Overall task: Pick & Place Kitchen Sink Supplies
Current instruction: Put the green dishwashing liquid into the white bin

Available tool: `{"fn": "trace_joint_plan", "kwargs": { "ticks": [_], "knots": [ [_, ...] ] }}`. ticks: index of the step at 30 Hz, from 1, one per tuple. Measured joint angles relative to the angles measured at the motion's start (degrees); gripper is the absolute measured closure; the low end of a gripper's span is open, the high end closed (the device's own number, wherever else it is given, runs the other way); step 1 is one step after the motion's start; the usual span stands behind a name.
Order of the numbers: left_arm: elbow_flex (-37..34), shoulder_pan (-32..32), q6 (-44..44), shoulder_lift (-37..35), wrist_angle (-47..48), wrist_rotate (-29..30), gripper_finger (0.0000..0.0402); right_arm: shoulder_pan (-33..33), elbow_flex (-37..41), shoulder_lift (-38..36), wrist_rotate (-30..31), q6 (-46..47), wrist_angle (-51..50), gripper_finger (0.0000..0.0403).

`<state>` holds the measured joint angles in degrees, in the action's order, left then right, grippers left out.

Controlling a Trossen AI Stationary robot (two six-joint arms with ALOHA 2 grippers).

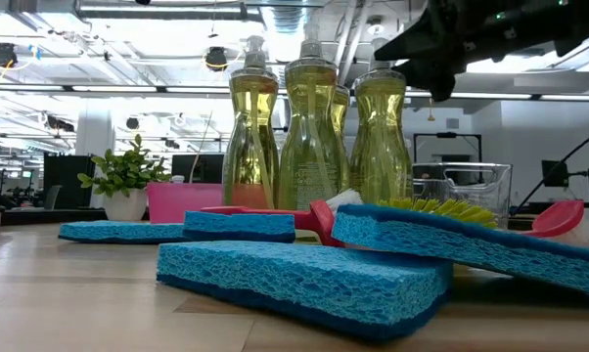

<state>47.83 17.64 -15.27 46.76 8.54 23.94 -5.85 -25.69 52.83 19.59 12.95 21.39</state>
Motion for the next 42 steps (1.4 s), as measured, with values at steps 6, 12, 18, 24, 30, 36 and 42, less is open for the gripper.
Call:
{"fn": "trace_joint_plan", "kwargs": {
  "ticks": [6,12,18,24,30,36,42],
  "knots": [
    [0.0,0.0,0.0,0.0,0.0,0.0,0.0298,0.4,0.0,2.8,0.0,-1.4,5.0,0.0185],
    [0.0,0.0,0.0,0.0,0.0,0.0,0.0298,0.4,0.0,2.8,0.4,-2.8,5.9,0.0198],
    [0.0,0.0,0.0,0.0,0.0,0.0,0.0298,0.8,0.0,2.8,1.4,-2.8,5.7,0.0242],
    [0.0,0.0,0.0,0.0,0.0,0.0,0.0298,1.2,0.0,2.6,1.8,-3.3,5.8,0.0299],
    [0.0,0.0,0.0,0.0,0.0,0.0,0.0298,1.1,0.0,2.6,1.8,0.2,6.1,0.0296],
    [0.0,0.0,0.0,0.0,0.0,0.0,0.0298,0.2,-3.3,2.7,1.2,0.9,1.5,0.0285],
    [0.0,0.0,0.0,0.0,0.0,0.0,0.0298,-1.4,-10.9,2.7,1.1,-1.2,-11.9,0.0299]
  ]
}}
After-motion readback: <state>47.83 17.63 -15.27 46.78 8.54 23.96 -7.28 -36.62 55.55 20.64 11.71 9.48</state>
